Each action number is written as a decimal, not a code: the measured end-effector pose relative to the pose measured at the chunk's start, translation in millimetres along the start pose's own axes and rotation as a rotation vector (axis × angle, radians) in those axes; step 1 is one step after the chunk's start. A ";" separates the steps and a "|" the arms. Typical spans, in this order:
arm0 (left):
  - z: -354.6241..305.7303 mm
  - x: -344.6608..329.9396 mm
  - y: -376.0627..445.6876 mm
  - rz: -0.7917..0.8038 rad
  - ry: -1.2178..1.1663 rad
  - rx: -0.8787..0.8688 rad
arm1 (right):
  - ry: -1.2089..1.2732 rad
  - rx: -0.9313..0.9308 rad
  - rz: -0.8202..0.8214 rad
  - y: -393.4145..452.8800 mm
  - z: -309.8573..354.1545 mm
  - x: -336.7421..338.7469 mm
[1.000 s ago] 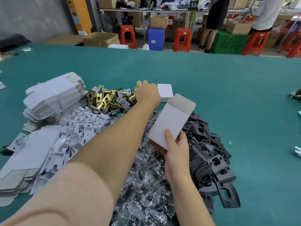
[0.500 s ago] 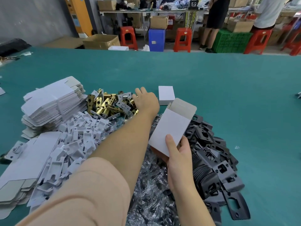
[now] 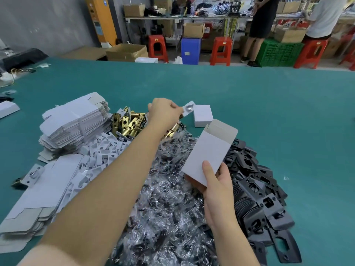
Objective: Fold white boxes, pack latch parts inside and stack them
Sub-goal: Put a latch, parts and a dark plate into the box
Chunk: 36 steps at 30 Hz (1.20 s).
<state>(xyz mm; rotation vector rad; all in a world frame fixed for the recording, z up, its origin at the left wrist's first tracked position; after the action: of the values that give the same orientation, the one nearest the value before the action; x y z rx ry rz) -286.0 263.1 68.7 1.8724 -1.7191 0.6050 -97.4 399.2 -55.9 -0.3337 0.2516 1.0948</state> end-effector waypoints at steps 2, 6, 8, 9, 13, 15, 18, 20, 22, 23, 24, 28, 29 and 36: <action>7.6 19.2 -39.4 0.046 0.022 -0.180 | 0.004 -0.011 -0.004 -0.3 0.1 0.6; 49.9 39.9 -108.6 0.094 0.295 -0.494 | 0.020 -0.024 -0.001 -0.7 0.2 -0.3; 78.3 41.1 -122.8 0.168 0.390 -0.479 | 0.026 -0.025 0.004 -1.8 1.6 -1.3; 89.4 42.1 -126.3 0.202 0.417 -0.461 | 0.026 -0.024 0.009 -2.4 2.0 -2.2; 104.9 44.1 -126.1 0.293 0.462 -0.431 | 0.009 -0.008 0.019 -4.2 4.4 -3.6; 100.1 41.6 -117.5 0.288 0.496 -0.402 | 0.006 -0.001 0.032 -4.3 5.4 -4.6; 77.5 32.9 -98.9 0.273 0.357 -0.339 | -0.005 0.004 0.046 -5.3 6.2 -6.3; 63.0 22.7 -83.4 0.280 0.273 -0.293 | -0.025 -0.001 0.047 -4.9 5.7 -6.0; 55.8 10.0 -68.9 0.335 0.362 -0.257 | -0.033 -0.001 0.050 -4.3 5.7 -5.8; 54.6 3.6 -63.8 0.377 0.433 -0.239 | -0.033 0.000 0.060 -4.1 6.3 -6.2; 54.4 -2.0 -60.4 0.421 0.481 -0.218 | -0.033 0.004 0.078 -4.0 6.8 -6.9; 53.3 -9.6 -55.7 0.498 0.508 -0.152 | -0.058 0.031 0.166 -5.5 10.3 -11.5; 52.2 -9.9 -56.1 0.502 0.518 -0.154 | -0.072 0.040 0.183 -5.9 11.2 -12.7; 41.4 0.4 -67.4 0.564 0.402 -0.186 | -0.092 0.059 0.212 -8.6 13.5 -16.1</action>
<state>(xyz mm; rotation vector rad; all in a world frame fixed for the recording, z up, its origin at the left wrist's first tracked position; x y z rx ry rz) -219.8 240.0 32.1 1.0373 -1.9354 0.9222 -96.2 387.5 -36.5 -0.2065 0.2403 1.3054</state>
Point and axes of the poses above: each hand's wrist, its own y-axis towards the middle knuckle, its own x-axis out of the back of the hand, z = x × y, the point moved 7 cm from there along y, towards the middle knuckle, and after that the axes turned 1 degree about x, right-handed, at the moved point
